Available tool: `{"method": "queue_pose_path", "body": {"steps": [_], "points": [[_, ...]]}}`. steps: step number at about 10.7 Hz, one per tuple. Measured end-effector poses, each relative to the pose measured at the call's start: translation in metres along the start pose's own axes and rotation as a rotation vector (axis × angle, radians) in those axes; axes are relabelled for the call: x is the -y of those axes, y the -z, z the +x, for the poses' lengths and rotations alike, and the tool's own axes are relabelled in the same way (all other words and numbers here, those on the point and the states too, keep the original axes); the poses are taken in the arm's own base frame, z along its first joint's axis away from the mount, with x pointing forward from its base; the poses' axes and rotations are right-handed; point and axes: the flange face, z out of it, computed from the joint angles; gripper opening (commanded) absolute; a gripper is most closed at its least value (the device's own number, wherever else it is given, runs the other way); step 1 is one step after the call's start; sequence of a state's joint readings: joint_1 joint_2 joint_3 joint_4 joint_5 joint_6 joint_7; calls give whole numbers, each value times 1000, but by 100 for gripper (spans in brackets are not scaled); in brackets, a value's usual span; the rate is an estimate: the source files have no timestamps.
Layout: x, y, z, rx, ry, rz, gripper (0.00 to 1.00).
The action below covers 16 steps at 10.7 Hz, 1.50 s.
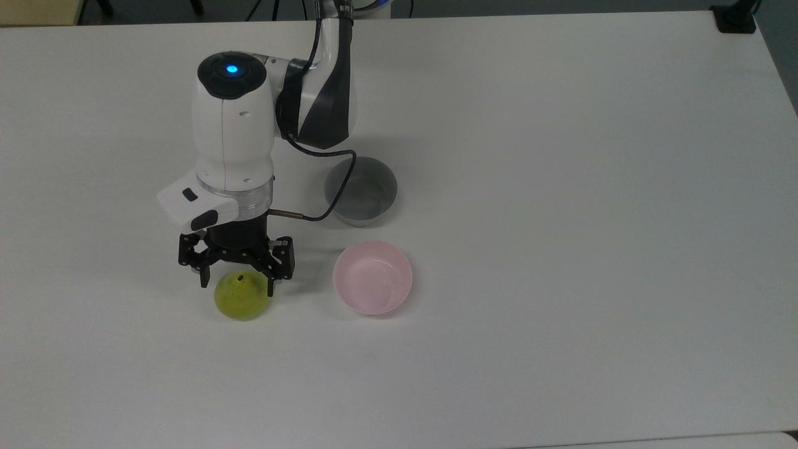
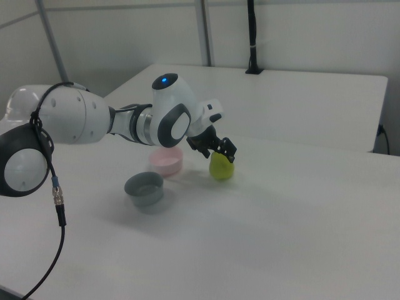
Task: Pick up a pear from the bowl
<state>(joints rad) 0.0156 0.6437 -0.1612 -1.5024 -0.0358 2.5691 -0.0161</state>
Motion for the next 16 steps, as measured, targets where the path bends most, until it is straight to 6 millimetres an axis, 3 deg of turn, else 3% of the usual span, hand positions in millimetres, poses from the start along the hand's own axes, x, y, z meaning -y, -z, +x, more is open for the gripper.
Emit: {"method": "queue_pose_path", "body": {"steps": [2, 3, 7, 9, 12, 16], "points": [[-1, 19, 10, -32, -2, 1, 100], [2, 37, 17, -51, 1, 7, 100], [52, 145, 21, 100, 7, 58, 100], [71, 193, 8, 209, 32, 74, 100], [79, 252, -15, 330, 60, 89, 100], [54, 302, -55, 403, 40, 105, 100]]}}
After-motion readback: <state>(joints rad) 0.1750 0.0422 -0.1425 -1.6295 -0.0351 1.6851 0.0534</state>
